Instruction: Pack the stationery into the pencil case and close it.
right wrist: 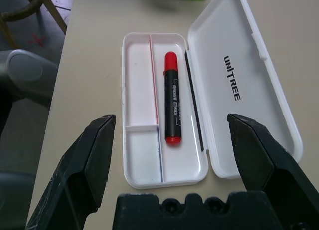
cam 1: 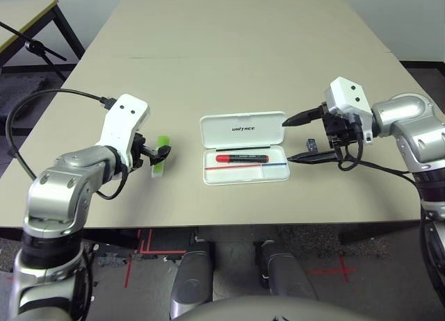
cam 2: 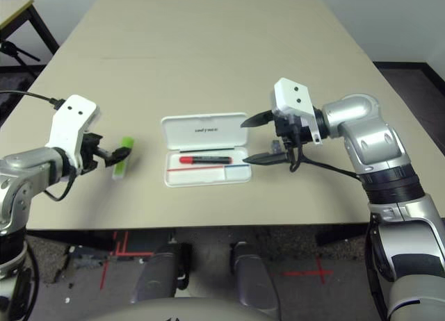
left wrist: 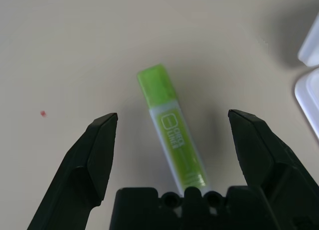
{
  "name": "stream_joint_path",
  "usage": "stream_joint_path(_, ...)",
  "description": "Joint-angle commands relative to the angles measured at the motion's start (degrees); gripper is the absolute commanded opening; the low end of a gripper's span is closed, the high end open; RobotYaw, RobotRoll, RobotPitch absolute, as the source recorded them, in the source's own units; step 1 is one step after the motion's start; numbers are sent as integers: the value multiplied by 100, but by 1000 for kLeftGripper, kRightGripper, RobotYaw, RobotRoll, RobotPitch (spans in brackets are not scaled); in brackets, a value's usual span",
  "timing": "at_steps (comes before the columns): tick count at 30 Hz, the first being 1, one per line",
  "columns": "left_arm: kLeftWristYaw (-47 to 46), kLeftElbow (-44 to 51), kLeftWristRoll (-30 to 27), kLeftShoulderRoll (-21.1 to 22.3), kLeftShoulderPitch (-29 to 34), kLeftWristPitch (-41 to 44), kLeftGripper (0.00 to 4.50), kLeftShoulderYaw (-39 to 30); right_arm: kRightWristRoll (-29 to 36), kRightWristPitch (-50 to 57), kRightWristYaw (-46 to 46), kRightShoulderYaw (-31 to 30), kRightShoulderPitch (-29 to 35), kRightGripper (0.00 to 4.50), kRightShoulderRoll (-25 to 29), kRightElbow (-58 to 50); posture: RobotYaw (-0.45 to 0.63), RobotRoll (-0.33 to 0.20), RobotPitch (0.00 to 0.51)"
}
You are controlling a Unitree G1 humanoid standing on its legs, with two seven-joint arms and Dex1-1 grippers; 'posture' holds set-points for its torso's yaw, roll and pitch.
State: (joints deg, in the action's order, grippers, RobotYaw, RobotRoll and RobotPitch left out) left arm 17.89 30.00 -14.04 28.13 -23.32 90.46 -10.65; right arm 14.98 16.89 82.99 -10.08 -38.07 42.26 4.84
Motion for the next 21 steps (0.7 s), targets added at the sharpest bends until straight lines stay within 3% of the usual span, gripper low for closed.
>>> stream_joint_path(1,-529,-255,235,-346,-124,204,4500,-158,-51,-62,-29,-57,4,4475,20,4,197,0,136)
stream_joint_path(7,-1254,-873,685,-757,-428,204,4500,-320,-47,-26,-66,-49,55,4475,65,-89,175,0,139)
stream_joint_path(21,-1269,-1262,667,-837,-358,22,4500,-138,-56,27,-178,-31,182,4475,217,-229,143,0,138)
